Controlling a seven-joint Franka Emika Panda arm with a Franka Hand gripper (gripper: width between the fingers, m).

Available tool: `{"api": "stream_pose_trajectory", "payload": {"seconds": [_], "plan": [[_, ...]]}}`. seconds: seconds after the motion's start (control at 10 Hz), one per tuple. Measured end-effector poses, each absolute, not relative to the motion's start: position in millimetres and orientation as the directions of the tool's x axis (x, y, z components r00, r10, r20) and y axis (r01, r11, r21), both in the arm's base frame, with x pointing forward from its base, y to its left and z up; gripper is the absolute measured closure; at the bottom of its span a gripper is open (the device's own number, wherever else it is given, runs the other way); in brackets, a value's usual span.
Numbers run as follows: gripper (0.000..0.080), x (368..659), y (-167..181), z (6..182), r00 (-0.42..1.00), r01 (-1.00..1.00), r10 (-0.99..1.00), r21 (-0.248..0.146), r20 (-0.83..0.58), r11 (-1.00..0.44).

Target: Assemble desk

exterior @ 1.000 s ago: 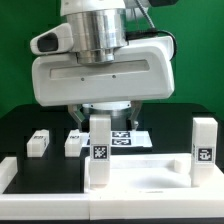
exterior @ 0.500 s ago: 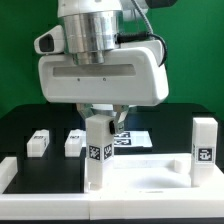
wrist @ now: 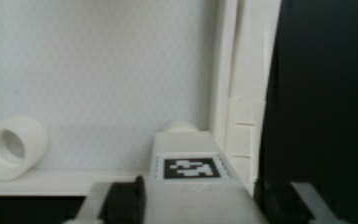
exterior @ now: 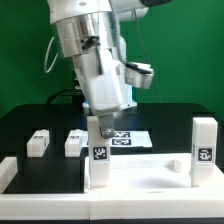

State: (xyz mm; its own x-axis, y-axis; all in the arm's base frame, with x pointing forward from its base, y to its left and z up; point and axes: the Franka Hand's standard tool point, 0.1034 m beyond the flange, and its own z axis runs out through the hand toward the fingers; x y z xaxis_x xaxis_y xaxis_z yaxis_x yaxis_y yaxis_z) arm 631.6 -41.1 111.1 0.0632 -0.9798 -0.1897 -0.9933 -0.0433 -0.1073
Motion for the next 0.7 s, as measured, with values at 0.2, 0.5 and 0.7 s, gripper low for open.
{"api": "stream_pose_trajectory", "payload": {"seconds": [0.2,0.5,0.7], "plan": [[0.0506,631.5,-39.3,111.0,0.074,-0.993,-0.979,-0.108,-0.189,-0.054],[0.0239,629.3,-40.2,110.6,0.502,-0.862,-0.857,-0.142,-0.116,-0.486],[0.0178,628.3,-40.0,110.5,0.656,-0.752,-0.750,-0.155,-0.084,-0.641]]}}
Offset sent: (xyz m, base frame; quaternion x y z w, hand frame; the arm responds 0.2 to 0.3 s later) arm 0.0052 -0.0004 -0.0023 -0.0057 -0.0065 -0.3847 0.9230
